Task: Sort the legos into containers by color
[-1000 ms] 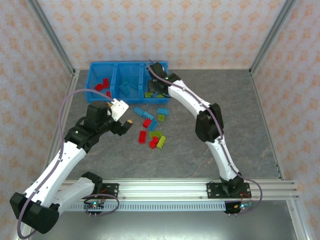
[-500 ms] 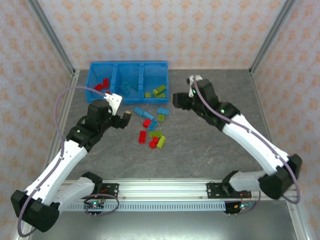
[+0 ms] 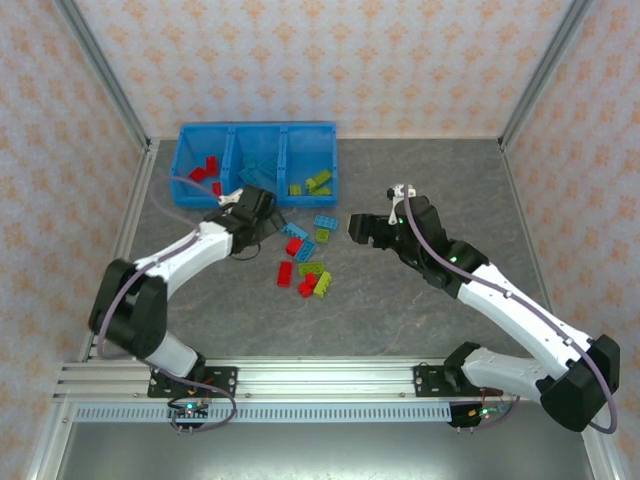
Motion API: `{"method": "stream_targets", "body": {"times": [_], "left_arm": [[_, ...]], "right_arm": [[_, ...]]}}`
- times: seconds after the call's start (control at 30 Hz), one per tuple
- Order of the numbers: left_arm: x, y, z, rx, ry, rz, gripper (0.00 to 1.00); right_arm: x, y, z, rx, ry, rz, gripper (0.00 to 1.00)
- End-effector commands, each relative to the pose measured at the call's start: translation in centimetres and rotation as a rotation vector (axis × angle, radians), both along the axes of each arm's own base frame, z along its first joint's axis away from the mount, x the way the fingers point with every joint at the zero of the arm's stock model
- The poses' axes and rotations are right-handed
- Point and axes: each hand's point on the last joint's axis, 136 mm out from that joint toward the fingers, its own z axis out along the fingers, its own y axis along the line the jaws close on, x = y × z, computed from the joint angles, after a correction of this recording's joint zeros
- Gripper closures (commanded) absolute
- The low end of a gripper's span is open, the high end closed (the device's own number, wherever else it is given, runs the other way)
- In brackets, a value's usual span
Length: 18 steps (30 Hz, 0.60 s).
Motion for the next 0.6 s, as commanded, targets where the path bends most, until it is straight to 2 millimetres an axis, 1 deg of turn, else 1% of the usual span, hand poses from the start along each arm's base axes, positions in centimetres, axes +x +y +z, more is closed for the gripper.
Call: {"method": "stream_targets", "body": {"times": [0.0, 0.13, 0.23, 0.27, 0.37, 0.43, 0.57], "left_arm": [[2.6, -1.3, 0.3, -0.047, -0.025, 0.078, 0.03], [5.0, -2.0, -1.6, -0.010, 0.018, 0.072, 0.07], [6.2, -2.9, -2.8, -0.010, 0.050, 0.056, 0.11], [6.3, -3.0, -4.0, -0.002, 0.072, 0.056, 0.12], [6.4, -2.9, -5.6, 0.004, 0.110, 0.070, 0.17], [6.0, -2.6, -6.8, 0.015, 0.136, 0.079, 0.25], [5.3, -2.2, -8.7, 0.022, 0.177, 0.072, 0.36]], "right_arm": [[0.2, 0.4, 0.7, 0.039, 0.002, -0.018, 0.09], [0.2, 0.2, 0.5, 0.029, 0.015, -0.024, 0.08], [0.2, 0.0, 0.5, 0.021, 0.022, -0.036, 0.08], [0.2, -0.2, 0.6, 0.020, 0.022, -0.043, 0.08], [0.1, -0.4, 0.9, 0.020, 0.024, -0.053, 0.08], [0.1, -0.5, 1.0, 0.024, 0.024, -0.059, 0.08], [0.1, -0.3, 1.3, 0.035, 0.021, -0.057, 0.08]]}}
